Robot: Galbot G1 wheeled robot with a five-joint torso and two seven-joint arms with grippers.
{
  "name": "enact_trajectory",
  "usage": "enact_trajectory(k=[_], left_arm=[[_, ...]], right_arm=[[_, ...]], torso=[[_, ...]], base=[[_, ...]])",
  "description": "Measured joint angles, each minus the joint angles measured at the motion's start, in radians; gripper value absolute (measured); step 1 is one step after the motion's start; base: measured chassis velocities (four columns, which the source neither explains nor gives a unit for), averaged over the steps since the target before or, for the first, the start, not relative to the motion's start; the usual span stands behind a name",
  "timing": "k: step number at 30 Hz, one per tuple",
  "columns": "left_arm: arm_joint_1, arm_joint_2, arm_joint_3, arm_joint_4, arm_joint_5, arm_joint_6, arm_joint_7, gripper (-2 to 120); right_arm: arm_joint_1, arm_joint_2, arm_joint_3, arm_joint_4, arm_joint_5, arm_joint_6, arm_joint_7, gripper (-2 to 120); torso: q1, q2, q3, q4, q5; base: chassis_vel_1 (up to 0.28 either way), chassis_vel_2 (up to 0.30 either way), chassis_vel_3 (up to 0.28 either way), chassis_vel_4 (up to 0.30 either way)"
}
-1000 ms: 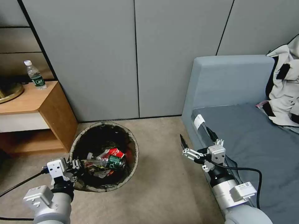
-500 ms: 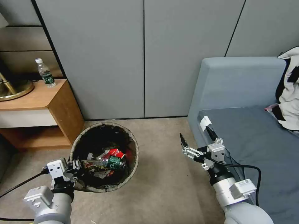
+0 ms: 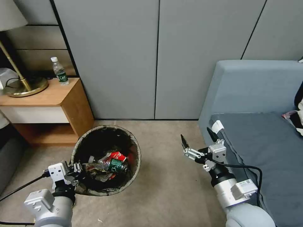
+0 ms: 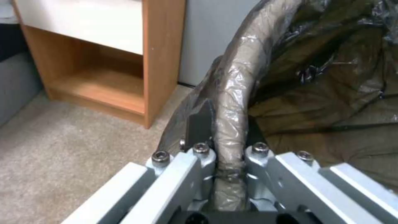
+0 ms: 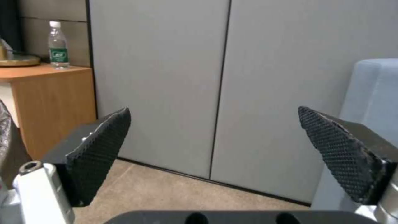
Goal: Pick up the trash bin, then pick up the garbage from the floor and place it into the trash bin.
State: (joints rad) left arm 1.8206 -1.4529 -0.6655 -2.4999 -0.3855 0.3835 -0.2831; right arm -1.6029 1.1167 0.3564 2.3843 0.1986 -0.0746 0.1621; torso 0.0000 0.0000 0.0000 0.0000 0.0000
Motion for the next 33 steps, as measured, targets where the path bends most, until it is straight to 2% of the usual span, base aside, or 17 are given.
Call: enact_trajectory(k=[33], left_arm=[[-0.002,0.0,-0.002,0.0,-0.002,0.001,0.0,3]], right_arm=[[0.028,-0.003,-0.003,-0.016,0.014,-0.016,0.008,100]], torso=[[0.0,0.0,0.0,0.0,0.0]], base=[[0.016,0.019,0.023,0.019]])
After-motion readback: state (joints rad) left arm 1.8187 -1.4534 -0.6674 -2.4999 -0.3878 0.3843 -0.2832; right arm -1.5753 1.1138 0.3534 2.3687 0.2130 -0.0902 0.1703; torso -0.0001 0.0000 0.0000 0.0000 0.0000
